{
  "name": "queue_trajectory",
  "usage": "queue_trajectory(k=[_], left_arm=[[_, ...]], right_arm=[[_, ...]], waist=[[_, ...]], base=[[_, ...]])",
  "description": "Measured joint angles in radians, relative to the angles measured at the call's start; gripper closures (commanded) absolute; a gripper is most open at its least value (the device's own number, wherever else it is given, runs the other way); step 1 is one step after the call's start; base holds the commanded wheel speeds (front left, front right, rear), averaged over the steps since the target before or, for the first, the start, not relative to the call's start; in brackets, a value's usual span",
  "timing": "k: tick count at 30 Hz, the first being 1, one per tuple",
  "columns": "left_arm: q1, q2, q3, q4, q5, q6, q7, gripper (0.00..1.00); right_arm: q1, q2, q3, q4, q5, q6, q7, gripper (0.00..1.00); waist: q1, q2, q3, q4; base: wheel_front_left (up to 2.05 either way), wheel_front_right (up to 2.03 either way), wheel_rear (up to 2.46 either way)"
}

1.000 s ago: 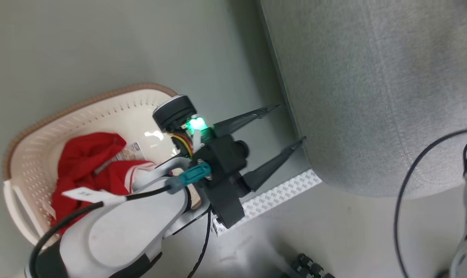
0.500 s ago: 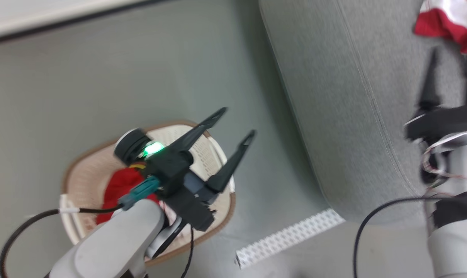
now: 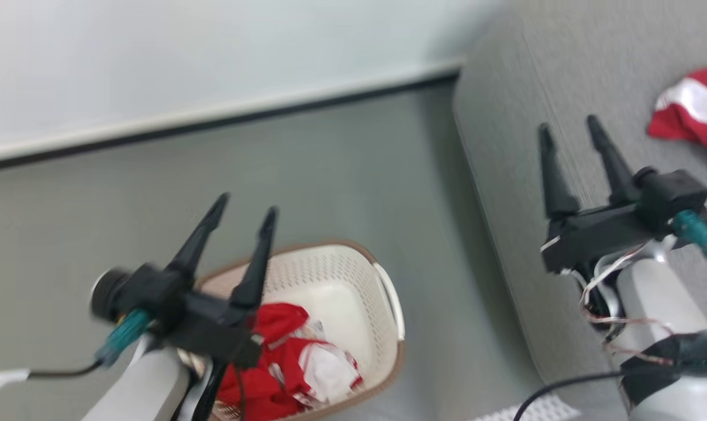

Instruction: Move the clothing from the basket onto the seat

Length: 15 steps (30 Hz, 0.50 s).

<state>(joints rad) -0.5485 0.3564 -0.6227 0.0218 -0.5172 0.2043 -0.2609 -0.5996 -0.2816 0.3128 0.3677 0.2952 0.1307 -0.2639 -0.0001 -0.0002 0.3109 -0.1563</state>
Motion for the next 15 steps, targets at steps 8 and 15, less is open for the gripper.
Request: queue_trajectory(k=[8, 15], left_arm=[[0.234, -0.02, 0.175, -0.067, 0.034, 0.036, -0.001, 0.0], [0.411, -0.066, 0.303, -0.102, 0.109, 0.026, -0.001, 0.0]], right_arm=[[0.114, 0.007, 0.03, -0.095, -0.016, 0.0, 0.0, 0.0], [0.264, 0.053, 0.005, -0.172, -0.041, 0.0, 0.0, 0.0]], waist=[[-0.0001, -0.0001, -0.107, 0.063], [-0.0001, 0.0, -0.193, 0.107]], base=[[0.0, 0.0, 0.0], [0.0, 0.0, 0.0]])
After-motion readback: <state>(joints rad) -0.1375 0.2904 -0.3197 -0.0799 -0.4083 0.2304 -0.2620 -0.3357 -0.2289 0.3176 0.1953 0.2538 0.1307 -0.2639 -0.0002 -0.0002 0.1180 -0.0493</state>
